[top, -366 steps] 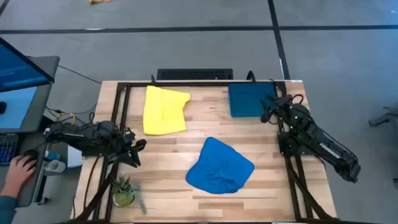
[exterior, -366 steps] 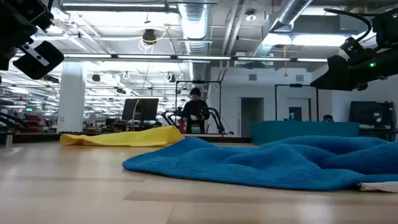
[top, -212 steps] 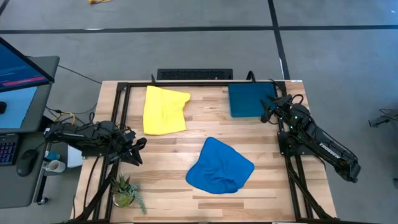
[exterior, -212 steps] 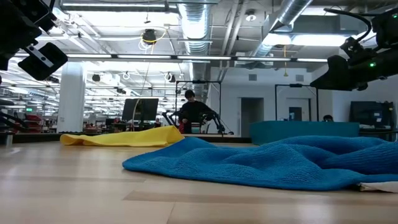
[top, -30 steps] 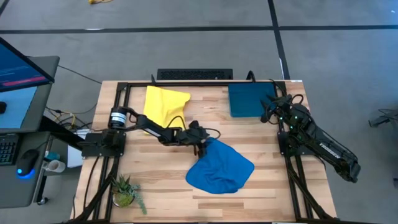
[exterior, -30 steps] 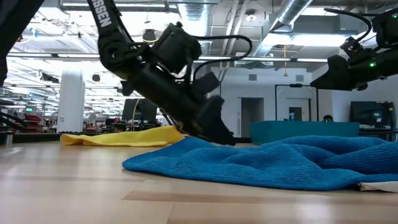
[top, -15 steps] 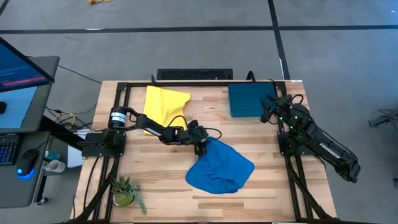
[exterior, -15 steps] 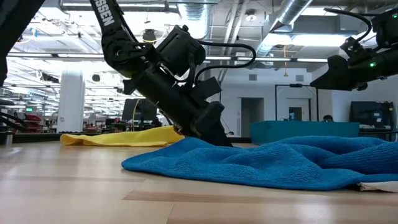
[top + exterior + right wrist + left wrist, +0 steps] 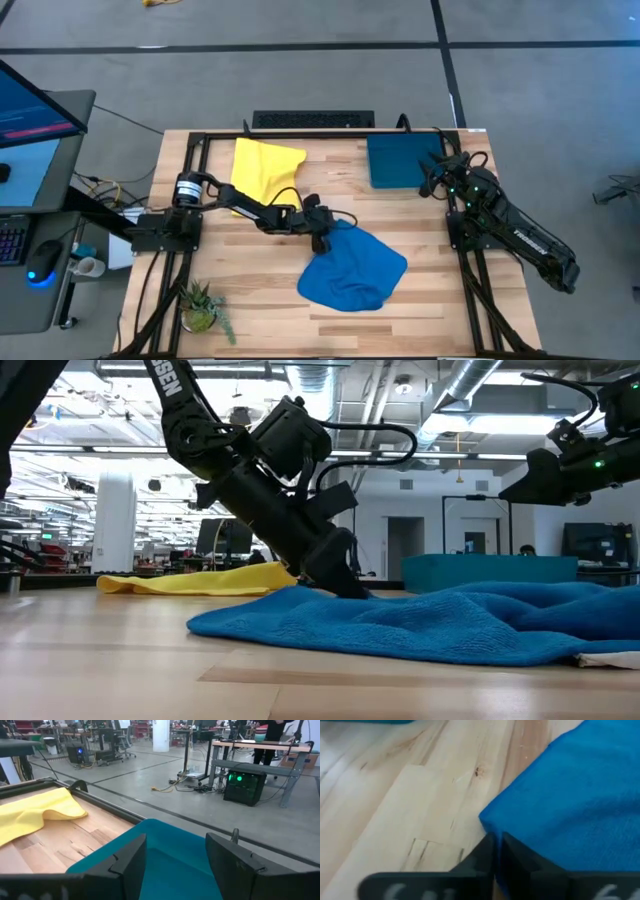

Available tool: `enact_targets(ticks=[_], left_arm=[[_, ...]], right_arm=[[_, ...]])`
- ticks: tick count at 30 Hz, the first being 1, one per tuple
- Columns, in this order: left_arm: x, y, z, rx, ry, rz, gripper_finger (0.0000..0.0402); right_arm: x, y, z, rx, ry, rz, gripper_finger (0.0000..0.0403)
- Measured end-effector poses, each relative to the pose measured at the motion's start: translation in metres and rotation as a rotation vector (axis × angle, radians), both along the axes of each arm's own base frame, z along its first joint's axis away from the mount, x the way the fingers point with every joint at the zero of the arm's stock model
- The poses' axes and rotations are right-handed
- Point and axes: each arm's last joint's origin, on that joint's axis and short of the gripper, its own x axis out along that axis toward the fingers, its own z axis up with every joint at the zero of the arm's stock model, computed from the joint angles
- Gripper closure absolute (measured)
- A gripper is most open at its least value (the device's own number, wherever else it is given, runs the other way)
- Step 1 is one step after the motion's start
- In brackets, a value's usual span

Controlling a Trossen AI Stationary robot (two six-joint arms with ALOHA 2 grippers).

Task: Roll microfiber towels into tight, uniform cylinder then place into a basket
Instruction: Roll the blue microfiber cloth

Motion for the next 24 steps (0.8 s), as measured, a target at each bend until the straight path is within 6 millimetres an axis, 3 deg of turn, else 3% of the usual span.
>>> enact_targets(ticks=[8,13,24], left_arm=[[-0.014,-0.015,0.013,0.234,0.113,0.085,0.0399],[-0.02,-0.02,0.028,0.257,0.126,0.091,0.04],[-0.029,-0.02,0.036,0.336,0.167,0.201,0.0401]], right_arm=[[0.0,0.0,0.0,0.0,0.0,0.0,0.0178],[0.0,0.0,0.0,0.0,0.0,0.0,0.0178],[0.0,0.0,0.0,-0.001,-0.001,0.0,0.0178]])
